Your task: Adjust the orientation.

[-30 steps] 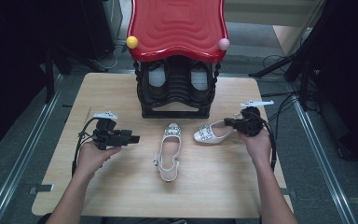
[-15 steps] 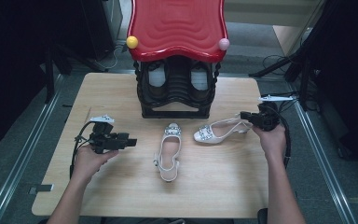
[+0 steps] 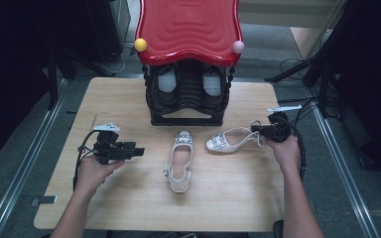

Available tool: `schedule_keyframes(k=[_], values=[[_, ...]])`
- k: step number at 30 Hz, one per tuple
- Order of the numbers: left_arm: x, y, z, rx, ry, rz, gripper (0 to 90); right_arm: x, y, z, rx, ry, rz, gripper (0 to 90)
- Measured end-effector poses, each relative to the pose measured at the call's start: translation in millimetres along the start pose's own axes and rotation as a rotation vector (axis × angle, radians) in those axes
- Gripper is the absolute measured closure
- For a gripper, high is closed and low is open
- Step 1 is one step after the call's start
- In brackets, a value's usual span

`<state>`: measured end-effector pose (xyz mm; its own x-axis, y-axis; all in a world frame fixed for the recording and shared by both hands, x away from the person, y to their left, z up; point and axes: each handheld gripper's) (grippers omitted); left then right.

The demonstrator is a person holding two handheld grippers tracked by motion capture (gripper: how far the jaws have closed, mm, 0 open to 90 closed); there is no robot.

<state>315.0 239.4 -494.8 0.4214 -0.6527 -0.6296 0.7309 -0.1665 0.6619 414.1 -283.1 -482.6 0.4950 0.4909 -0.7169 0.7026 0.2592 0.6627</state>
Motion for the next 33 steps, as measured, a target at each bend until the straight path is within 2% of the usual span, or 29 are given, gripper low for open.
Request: schedule_keyframes(k=[4,10,12,20,26,28,33], values=[[2.0,2.9,0.0,0.009,-0.008,-0.004,42.8,-2.0,-5.3,-2.6,0.006,0.015,-0.002,90.0],[8.0,8.2,1.1,0.016,-0.018,-0.008,42.9,-6.2,-11.2,-9.9,-0.015,0.01,-0.021,90.0],[9.6,8.7,1.1,0.015,-0.024,0.004,42.8,-7.4,-13.5,-12.5,-0.02,0.009,-0.025,90.0],[16.3,14.4,1.5,0.022,-0.03,-0.015,42.9,-11.1,-22.9,-27.5,-0.051,0.01,-0.059,90.0],[20.4,17.8,2.6,0.031,-0.041,-0.026,42.9,-12.5,-29.7,-35.6,-0.046,0.041,-0.068,90.0],[21.5,18.9,2.9,0.032,-0.042,-0.029,42.9,-14.0,-31.2,-38.8,-0.036,0.072,-0.056,90.0],[24.4,20.1,3.6,0.039,-0.044,-0.025,42.9,-13.3,-35.0,-49.7,-0.057,0.101,-0.07,90.0]])
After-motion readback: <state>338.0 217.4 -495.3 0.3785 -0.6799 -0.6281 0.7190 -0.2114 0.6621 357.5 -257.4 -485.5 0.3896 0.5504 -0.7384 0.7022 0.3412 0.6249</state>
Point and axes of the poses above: each handheld gripper's, and its own axes: x roughly forward along the jaws, y roughly out of its top, z roughly to its right, and after that the axes turned 1 degree about -x, right-handed
